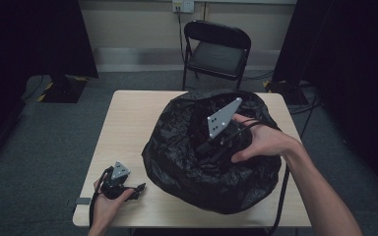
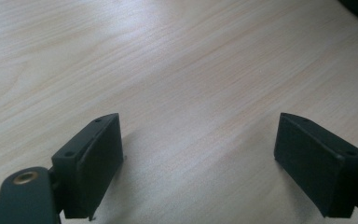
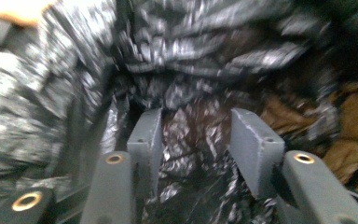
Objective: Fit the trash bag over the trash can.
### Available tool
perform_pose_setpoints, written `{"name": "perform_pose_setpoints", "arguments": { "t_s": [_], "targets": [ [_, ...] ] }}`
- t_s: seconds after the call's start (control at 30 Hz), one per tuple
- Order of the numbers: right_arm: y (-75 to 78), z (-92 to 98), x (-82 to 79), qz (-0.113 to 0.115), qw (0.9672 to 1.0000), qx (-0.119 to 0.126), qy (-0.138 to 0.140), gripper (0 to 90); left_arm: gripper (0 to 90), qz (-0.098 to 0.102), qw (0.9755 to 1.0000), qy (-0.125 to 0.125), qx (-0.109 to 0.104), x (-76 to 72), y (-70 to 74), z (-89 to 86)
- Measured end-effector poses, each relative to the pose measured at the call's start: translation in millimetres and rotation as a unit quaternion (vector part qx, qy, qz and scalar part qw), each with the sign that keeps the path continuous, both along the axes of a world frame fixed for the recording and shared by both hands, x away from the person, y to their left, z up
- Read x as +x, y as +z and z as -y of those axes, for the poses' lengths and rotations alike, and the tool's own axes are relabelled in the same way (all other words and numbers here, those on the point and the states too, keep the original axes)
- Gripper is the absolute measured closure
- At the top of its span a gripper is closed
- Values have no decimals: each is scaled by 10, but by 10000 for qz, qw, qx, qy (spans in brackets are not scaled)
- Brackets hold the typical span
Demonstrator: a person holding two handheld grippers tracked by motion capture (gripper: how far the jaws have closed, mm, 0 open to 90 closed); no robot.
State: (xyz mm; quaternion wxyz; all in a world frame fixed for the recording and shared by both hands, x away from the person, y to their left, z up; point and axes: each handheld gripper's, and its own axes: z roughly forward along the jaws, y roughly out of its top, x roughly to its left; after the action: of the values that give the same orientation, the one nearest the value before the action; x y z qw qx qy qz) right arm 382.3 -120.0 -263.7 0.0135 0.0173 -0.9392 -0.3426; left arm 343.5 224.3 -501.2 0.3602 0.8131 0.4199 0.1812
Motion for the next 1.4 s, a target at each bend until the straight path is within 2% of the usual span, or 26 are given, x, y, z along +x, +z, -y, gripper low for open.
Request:
{"name": "perform_pose_setpoints", "arguments": {
  "t_s": [0.2,0.37,0.5,0.63,0.7,0.73,0.8,0.87,1.0,1.03,1.13,1.17,1.2,1.23,1.27,1.3,1.33,1.4],
  "targets": [
    [-176,-89,36,-109,9989,-457,-52,503,150,0,10000,0,0,0,0,0],
    [-340,-167,30,-247,9955,-912,11,462,150,0,10000,0,-1,0,0,0],
    [-419,-212,18,-254,9919,-1244,51,408,150,-1,10000,-4,1,1,0,-1],
    [-431,-222,16,-122,9907,-1356,4,339,149,-1,10000,-7,2,4,0,-1],
    [-412,-224,19,-127,9912,-1316,-13,329,149,1,10000,-7,-1,5,-1,-1],
    [-380,-223,30,-110,9927,-1199,-57,323,149,3,10000,-9,0,6,-1,-1],
    [-246,-198,64,-64,9962,-835,-247,307,149,2,10000,-7,1,6,0,-1],
    [-129,-165,100,56,9975,-561,-428,292,149,4,10000,-8,0,6,-1,-1],
    [119,-54,179,199,9966,72,-801,325,148,2,10000,-3,-2,11,-1,0],
    [153,-31,195,281,9956,156,-883,342,148,-1,10000,0,-8,12,-1,1],
    [249,83,301,439,9895,546,-1266,411,148,3,10000,1,-10,16,-1,1],
    [275,145,377,423,9851,685,-1522,434,148,3,10000,2,-10,17,-1,1],
    [279,170,413,438,9828,753,-1630,438,148,3,10000,3,-10,19,-1,2],
    [279,193,462,475,9791,785,-1815,457,148,-1,10000,1,-13,22,-1,2],
    [269,203,509,503,9761,730,-1986,466,148,-4,10000,2,-12,24,-1,3],
    [251,203,543,534,9744,677,-2075,468,148,-4,10000,0,-8,26,0,3],
    [211,196,593,549,9727,494,-2199,469,148,-3,10000,1,-9,26,-1,3],
    [132,172,658,482,9723,244,-2276,458,148,-2,10000,1,-9,26,-1,3]
  ]
}}
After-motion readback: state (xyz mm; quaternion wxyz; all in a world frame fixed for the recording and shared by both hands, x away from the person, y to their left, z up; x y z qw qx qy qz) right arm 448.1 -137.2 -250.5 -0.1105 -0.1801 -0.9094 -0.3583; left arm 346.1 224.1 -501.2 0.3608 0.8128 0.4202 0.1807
